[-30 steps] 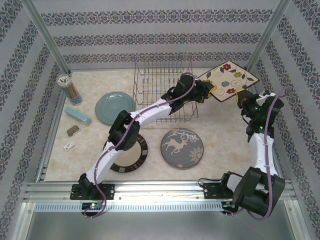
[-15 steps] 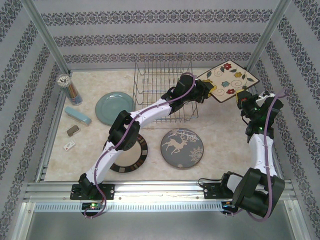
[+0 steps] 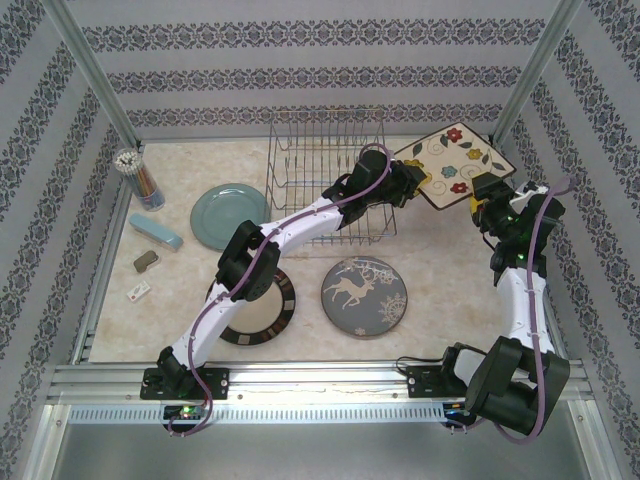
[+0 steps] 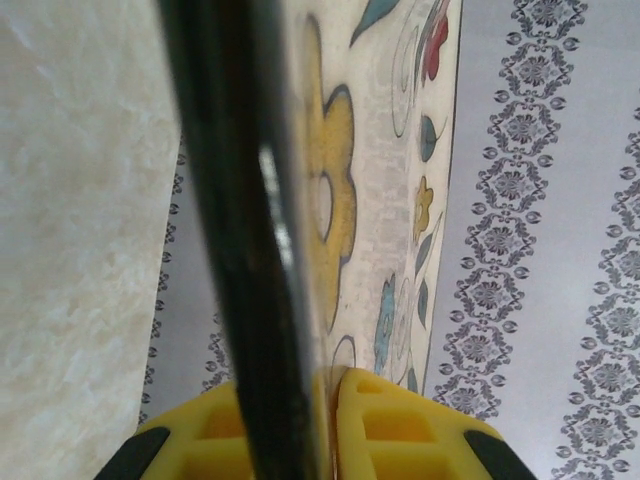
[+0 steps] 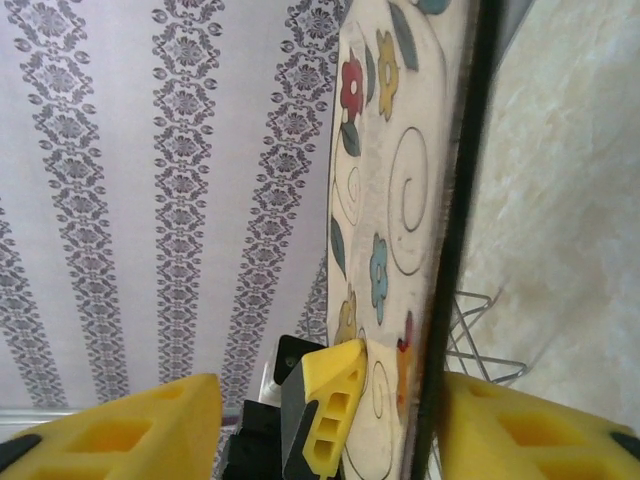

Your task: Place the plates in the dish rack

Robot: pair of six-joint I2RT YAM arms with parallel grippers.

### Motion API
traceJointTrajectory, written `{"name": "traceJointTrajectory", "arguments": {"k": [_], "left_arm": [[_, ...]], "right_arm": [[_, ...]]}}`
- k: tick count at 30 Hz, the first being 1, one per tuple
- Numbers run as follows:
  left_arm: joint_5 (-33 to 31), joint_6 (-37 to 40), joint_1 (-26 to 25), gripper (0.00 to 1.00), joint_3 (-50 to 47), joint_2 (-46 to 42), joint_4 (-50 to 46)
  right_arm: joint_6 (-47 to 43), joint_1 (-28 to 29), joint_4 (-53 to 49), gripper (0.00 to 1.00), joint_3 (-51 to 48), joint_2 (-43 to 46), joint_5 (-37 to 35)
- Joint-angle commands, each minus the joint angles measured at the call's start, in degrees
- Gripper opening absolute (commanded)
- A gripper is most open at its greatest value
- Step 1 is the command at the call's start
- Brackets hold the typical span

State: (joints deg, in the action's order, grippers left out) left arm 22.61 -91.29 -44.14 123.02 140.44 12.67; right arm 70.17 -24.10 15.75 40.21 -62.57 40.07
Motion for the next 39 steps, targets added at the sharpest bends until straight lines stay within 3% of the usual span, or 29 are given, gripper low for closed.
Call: {"name": "traceJointTrajectory", "arguments": {"k": [1, 5, 11, 39], "left_arm": [[-0.7, 6.2, 0.5, 0.0, 2.1, -3.9, 2.2], [-0.9, 7.9, 0.5, 0.0, 2.1, -4.5, 1.6], [-1.0, 10.5, 0.8, 0.0, 2.3, -5.6, 1.0], [1.6, 15.8, 3.0, 0.0, 0.3, -10.1, 3.4]], "right_arm": [[-0.6, 0.7, 8.6, 0.67, 1.9, 3.2, 2.0], [-1.0, 0.6, 7.8, 0.81, 1.8, 3.1, 1.9], [-1.6, 0.6, 6.6, 0.93, 1.5, 2.9, 1.8], [-4.3, 0.5, 3.6, 0.98, -0.4, 2.3, 0.8]]}}
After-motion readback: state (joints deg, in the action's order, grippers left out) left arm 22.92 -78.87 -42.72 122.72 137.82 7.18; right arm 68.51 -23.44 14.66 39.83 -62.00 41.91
